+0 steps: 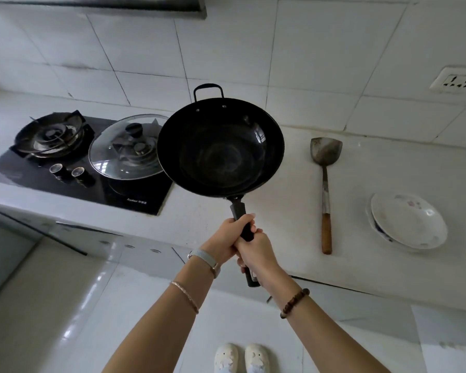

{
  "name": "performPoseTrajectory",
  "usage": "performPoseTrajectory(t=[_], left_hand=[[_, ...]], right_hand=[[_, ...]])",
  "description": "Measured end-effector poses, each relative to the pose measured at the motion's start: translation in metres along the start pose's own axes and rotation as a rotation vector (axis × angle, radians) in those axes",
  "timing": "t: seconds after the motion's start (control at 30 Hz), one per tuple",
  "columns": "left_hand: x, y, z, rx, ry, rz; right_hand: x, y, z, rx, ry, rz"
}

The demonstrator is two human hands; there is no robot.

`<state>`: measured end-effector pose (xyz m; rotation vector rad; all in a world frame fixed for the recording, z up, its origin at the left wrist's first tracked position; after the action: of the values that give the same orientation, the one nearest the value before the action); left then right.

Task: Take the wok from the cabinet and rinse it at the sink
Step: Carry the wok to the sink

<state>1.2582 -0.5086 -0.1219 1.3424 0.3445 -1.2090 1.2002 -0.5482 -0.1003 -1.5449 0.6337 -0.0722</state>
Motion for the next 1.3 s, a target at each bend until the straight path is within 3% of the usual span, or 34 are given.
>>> performPoseTrajectory(t=[0.37, 0.83, 1.3], left_hand=[[-0.084, -0.004, -0.092, -0.203, 0.212, 0.2], [-0.232, -0.073, -0.338, -0.506, 0.553, 0.275], [-0.34, -0.14, -0.546, -0.756, 0.742, 0.366]], right_hand=[[-0.038, -0.028, 0.094, -0.103, -0.295, -0.147], [-0.138, -0.022, 0.361, -0.212, -0.818, -0.193], [-0.236, -0.006, 0.581, -0.259, -1.099, -0.191]])
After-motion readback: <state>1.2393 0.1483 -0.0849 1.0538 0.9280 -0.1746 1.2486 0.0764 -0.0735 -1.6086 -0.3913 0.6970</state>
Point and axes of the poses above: each hand's wrist, its own x-axis towards the middle knuckle, its own z-axis out of the palm, y = z × x, the point moved 10 cm from there along x, towards the middle knuckle, and after that the axes turned 14 degrees about -z, right-handed, at the moved point
